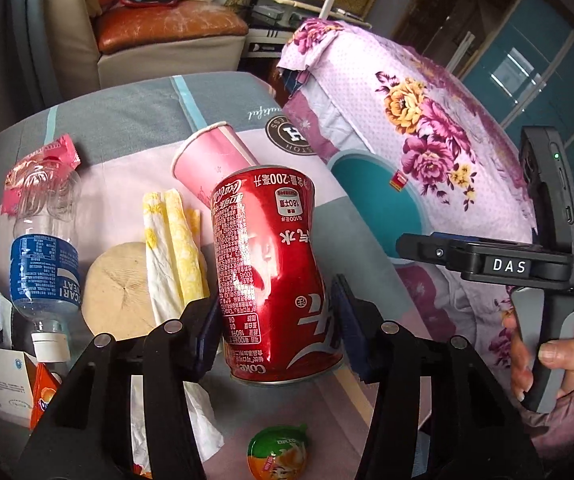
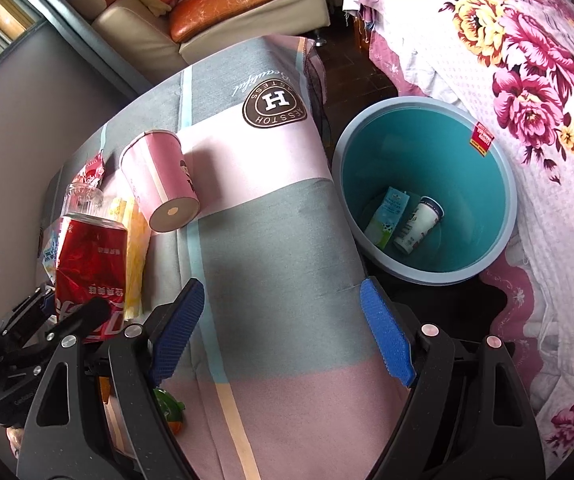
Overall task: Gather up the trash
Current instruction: 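Grasp the pink paper cup with the right tool while the left tool grasps the red Coca-Cola can, then carry the pink cup and red can over the bin and release both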
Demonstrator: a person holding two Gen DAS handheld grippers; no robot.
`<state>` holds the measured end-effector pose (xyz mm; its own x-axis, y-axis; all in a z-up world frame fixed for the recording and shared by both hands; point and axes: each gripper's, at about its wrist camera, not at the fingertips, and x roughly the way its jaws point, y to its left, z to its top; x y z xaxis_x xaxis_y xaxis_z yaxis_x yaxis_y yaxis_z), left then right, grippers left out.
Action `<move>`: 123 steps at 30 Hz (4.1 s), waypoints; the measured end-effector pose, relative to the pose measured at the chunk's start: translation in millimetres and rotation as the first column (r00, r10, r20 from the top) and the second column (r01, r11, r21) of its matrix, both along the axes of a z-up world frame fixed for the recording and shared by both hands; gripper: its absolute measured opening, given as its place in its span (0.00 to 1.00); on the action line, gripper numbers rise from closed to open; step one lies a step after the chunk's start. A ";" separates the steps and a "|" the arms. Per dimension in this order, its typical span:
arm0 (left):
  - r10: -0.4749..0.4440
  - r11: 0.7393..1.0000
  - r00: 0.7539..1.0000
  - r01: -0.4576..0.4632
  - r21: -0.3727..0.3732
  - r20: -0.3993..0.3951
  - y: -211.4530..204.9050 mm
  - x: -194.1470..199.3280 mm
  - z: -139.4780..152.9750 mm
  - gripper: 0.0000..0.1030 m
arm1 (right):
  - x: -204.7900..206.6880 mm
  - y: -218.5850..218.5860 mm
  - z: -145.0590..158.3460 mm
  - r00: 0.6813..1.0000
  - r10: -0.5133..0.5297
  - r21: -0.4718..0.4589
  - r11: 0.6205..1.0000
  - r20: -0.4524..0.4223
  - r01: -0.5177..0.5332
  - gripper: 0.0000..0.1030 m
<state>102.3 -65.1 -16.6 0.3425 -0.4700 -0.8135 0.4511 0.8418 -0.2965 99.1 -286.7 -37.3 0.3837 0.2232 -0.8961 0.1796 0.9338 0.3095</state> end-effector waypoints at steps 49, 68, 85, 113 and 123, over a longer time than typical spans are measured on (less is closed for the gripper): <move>0.061 0.990 0.998 -0.065 0.128 0.035 -35.3 27.5 -6.7 0.51 | 39.3 -8.2 8.2 0.991 0.044 0.079 0.995 0.128 -0.054 0.59; -0.132 0.960 0.991 0.129 0.247 -0.007 -169.3 17.4 -41.9 0.51 | -16.1 -137.5 -20.8 0.968 -0.214 0.146 0.970 0.131 0.195 0.59; -0.190 0.945 0.982 0.187 0.269 -0.016 -227.9 43.4 -60.1 0.51 | -16.1 -179.0 -44.8 0.949 -0.302 0.153 0.946 0.089 0.286 0.59; -0.058 0.974 0.997 0.069 0.215 -0.057 -167.2 47.2 -58.3 0.90 | 6.2 -159.0 -49.3 0.962 -0.269 0.111 0.958 0.048 0.263 0.60; -0.020 0.983 0.998 0.030 0.180 -0.057 -134.4 40.9 -48.8 0.91 | 12.7 -132.8 -41.2 0.969 -0.244 0.102 0.965 0.025 0.241 0.73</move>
<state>143.2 -199.5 -65.4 0.2847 -0.3217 -0.9030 0.4603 0.8722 -0.1656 111.8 -419.5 -78.5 0.4699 0.2047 -0.8587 0.3836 0.8288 0.4075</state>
